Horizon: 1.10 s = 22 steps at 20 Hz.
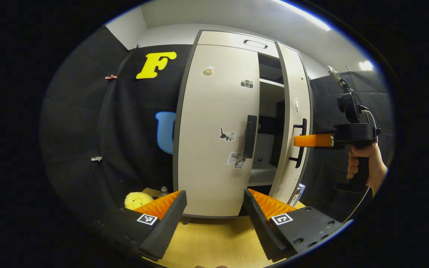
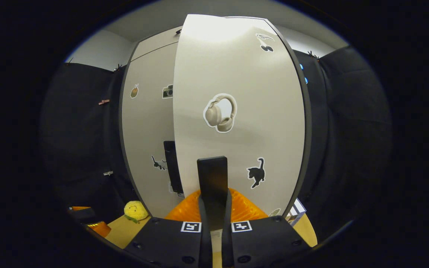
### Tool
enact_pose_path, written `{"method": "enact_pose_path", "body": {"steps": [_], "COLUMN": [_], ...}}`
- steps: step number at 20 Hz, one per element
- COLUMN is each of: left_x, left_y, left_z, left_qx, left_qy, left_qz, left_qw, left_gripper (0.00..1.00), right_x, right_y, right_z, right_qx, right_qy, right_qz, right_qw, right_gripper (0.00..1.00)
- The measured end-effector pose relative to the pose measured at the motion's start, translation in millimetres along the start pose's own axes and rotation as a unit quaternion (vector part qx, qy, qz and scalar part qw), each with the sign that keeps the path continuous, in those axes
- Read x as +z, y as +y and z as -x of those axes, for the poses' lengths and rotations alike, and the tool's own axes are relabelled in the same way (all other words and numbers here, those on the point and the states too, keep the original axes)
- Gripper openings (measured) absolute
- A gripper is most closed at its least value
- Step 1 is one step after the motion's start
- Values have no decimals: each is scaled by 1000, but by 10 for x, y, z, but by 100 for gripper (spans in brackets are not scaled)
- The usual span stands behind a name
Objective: Open the right door of the double-door shoe cabinet with the right hand, and open the left door with the left hand.
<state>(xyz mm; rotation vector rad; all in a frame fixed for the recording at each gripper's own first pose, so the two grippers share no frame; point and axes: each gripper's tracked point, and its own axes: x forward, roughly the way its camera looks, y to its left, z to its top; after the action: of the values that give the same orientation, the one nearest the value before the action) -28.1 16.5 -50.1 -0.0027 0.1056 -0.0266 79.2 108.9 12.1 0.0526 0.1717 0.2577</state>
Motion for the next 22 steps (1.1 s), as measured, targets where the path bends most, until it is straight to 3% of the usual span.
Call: {"method": "enact_pose_path", "body": {"steps": [7, 13, 22], "left_x": [15, -22, -41], "left_y": [-240, -252, -316], "left_z": [-109, -148, -164], "left_qx": [-29, -28, -45], "left_qy": [-1, 3, 12], "left_qz": [-6, -11, -8], "left_qw": [1000, 1000, 999], "left_gripper": [95, 95, 95], "right_x": [-9, -13, 0], "right_y": [-175, -350, -873], "right_z": [265, 453, 833], "right_qx": [-11, -24, -83], "right_qy": [-10, -10, -14], "right_qz": [2, 11, 7], "right_qw": [1000, 1000, 996], "right_gripper": [14, 14, 13]}}
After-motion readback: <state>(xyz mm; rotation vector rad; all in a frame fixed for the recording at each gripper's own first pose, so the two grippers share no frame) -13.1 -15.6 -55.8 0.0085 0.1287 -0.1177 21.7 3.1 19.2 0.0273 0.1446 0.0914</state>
